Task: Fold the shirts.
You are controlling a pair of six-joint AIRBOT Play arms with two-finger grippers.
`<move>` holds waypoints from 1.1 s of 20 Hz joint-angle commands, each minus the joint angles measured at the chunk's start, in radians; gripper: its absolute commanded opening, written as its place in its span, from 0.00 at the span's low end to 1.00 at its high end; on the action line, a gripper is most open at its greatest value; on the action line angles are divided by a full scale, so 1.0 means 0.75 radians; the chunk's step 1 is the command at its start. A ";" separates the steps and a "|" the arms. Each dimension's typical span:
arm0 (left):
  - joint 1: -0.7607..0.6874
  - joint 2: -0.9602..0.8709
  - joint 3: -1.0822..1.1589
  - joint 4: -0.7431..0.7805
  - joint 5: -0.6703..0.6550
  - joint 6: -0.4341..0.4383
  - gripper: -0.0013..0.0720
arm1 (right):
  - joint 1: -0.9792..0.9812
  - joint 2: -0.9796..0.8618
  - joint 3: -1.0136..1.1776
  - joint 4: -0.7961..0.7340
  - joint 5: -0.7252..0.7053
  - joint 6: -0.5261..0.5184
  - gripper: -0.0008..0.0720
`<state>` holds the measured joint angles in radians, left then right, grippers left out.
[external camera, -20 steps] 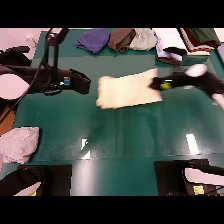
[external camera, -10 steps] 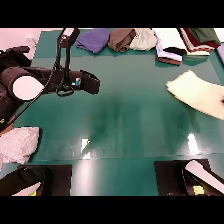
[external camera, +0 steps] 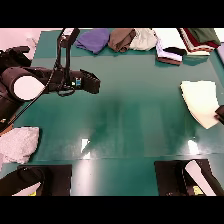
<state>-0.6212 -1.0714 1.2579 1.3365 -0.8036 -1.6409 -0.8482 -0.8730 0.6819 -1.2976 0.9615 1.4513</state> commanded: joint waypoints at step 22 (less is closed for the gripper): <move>-0.001 -0.001 0.002 -0.003 -0.020 -0.001 0.05 | 1.183 0.028 0.457 0.157 0.045 0.062 0.03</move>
<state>-0.6212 -1.0718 1.2579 1.3342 -0.8223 -1.6421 -0.0891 -0.8524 1.0225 -1.1931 1.0546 1.4986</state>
